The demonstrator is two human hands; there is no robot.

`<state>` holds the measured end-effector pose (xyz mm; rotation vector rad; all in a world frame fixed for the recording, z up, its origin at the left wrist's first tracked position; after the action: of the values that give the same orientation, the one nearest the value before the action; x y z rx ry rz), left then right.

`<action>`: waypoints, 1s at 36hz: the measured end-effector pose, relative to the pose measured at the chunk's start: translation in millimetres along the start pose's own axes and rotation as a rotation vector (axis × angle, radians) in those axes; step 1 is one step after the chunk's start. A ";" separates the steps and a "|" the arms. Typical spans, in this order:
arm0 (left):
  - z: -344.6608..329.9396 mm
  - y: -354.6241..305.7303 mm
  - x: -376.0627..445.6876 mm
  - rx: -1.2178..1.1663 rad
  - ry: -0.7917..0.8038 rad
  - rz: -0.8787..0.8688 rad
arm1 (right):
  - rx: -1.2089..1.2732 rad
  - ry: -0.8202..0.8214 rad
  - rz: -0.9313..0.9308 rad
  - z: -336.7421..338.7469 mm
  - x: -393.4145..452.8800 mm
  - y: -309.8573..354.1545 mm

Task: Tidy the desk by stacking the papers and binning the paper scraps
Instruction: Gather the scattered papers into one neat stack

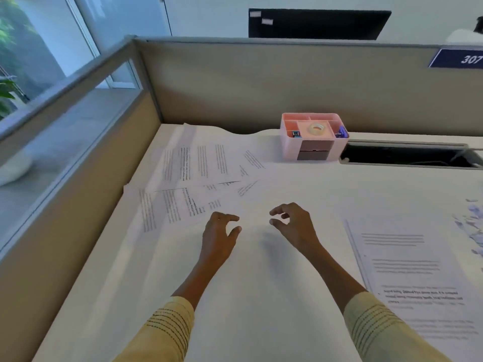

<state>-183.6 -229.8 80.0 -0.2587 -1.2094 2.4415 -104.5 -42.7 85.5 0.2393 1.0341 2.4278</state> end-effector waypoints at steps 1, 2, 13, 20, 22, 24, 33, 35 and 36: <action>9.7 9.8 5.1 0.030 -0.008 -0.001 | -0.027 0.017 0.009 -10.6 7.4 7.0; 19.5 20.3 10.1 0.063 -0.023 -0.004 | -0.057 0.037 0.021 -21.6 15.0 14.2; 92.3 125.1 43.1 0.374 -0.001 0.017 | -0.581 0.331 0.285 -135.8 88.8 83.3; 96.9 145.0 36.8 0.471 -0.010 -0.083 | -0.580 0.270 0.331 -141.4 67.6 61.3; 94.8 142.6 35.7 0.465 -0.032 -0.094 | -0.530 0.234 0.323 -135.8 53.0 51.9; 92.2 140.7 36.9 0.464 -0.042 -0.093 | -0.530 0.231 0.311 -130.4 33.7 42.7; 87.8 121.9 28.6 0.468 -0.015 -0.048 | -0.434 0.154 0.328 -104.7 -59.5 11.7; 89.7 122.3 24.4 0.435 -0.029 -0.037 | -0.377 0.115 0.315 -91.0 -70.1 7.4; 90.3 122.9 22.3 0.447 -0.038 -0.040 | -0.350 0.096 0.303 -83.3 -74.0 6.2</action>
<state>-267.4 -352.0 37.6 -0.0568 -0.6451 2.6069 -71.0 -135.8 33.9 0.1699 0.6282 2.8670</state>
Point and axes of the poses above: each hand's wrist, its own x-axis towards the middle knuckle, its own z-axis out of the back of the hand, y = z × x, the point moved 4 cm from there along x, towards the middle knuckle, and after that the axes turned 4 degrees about -x, right-handed, at the moved point
